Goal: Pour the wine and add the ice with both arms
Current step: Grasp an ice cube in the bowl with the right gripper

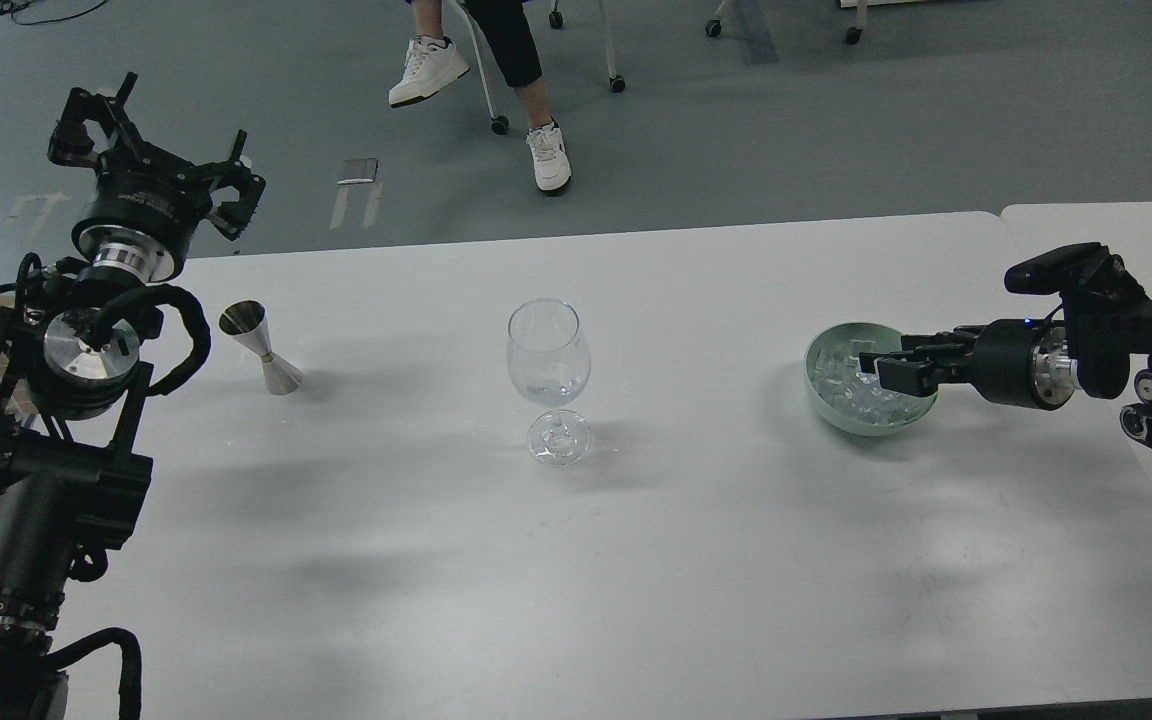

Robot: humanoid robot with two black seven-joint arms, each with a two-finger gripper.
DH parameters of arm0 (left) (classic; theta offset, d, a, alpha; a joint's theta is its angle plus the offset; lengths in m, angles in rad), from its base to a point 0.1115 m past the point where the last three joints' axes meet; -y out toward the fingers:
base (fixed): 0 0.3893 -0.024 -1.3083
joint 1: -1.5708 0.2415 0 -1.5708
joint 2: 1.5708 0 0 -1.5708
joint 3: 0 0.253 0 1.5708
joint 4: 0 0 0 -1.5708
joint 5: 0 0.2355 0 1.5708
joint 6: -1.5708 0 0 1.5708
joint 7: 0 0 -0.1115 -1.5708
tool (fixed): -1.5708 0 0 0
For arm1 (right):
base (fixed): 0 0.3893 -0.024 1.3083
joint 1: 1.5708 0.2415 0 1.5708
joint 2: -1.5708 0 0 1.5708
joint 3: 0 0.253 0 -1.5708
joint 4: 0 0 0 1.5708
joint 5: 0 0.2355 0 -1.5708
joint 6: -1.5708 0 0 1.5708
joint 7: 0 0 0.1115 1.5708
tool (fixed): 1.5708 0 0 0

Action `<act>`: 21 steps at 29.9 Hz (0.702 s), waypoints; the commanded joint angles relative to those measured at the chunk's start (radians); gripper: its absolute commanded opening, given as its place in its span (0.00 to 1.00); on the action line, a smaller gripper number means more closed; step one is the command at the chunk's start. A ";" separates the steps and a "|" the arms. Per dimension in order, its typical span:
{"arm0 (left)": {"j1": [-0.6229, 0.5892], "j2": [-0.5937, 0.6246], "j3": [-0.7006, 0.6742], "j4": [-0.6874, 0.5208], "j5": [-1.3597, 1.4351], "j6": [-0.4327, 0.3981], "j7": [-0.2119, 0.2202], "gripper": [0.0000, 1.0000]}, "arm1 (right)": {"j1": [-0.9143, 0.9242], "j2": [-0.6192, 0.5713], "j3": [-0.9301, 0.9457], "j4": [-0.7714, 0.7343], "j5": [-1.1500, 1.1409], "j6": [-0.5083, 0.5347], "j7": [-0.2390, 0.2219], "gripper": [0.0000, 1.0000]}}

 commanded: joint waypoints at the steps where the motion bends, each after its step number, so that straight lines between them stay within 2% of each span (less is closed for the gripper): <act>1: 0.000 0.001 -0.003 0.000 0.000 0.000 -0.001 0.96 | -0.004 0.003 0.002 -0.002 0.000 0.000 -0.012 0.63; 21: 0.005 0.002 -0.007 0.003 -0.006 -0.002 -0.006 0.96 | -0.001 0.006 0.003 0.020 0.003 -0.014 -0.008 0.54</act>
